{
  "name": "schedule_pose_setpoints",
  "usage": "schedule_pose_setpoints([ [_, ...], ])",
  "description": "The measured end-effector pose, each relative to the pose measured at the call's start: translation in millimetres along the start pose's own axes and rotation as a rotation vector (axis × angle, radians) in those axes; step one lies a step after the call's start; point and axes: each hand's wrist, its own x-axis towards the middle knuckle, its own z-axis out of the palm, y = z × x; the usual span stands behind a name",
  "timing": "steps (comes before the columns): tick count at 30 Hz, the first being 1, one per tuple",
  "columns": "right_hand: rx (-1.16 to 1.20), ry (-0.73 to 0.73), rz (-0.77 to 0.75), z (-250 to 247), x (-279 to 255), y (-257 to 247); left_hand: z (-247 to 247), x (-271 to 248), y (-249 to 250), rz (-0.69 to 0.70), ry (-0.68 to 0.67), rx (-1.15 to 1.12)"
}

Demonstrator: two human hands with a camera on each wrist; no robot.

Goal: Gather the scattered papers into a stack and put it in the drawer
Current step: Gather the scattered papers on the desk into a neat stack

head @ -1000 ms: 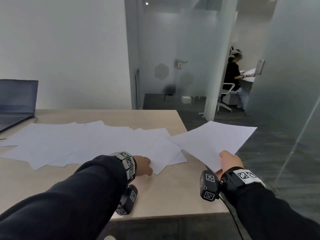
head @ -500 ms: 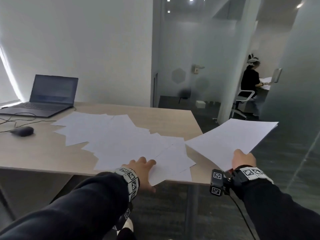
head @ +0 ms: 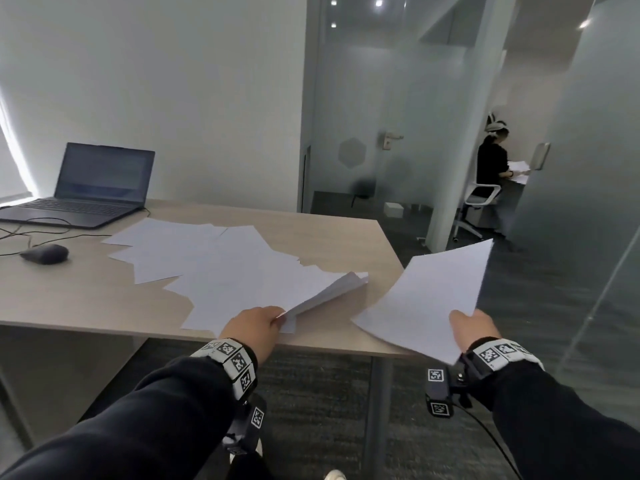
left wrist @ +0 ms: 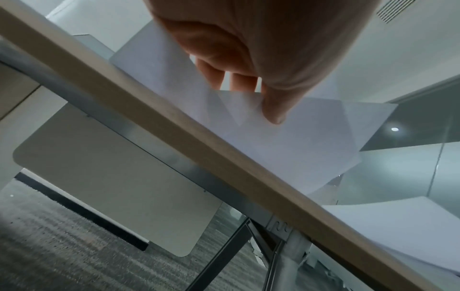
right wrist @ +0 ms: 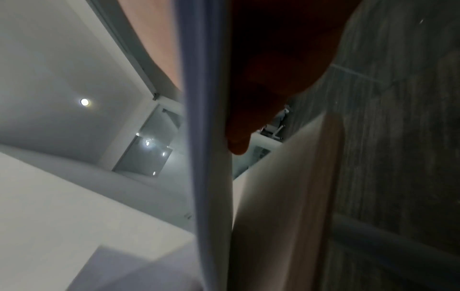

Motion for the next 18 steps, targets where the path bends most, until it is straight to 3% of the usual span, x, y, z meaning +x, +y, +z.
schedule_pose_setpoints([
  [7, -0.136, -0.271, -0.014, 47.7, -15.6, -11.9, 15.6, -6.4, 9.6, 0.127, -0.075, 0.009],
  [18, -0.069, -0.283, 0.021, 72.3, -22.8, -17.9, 17.7, -17.6, 6.8, 0.24, -0.131, 0.063],
])
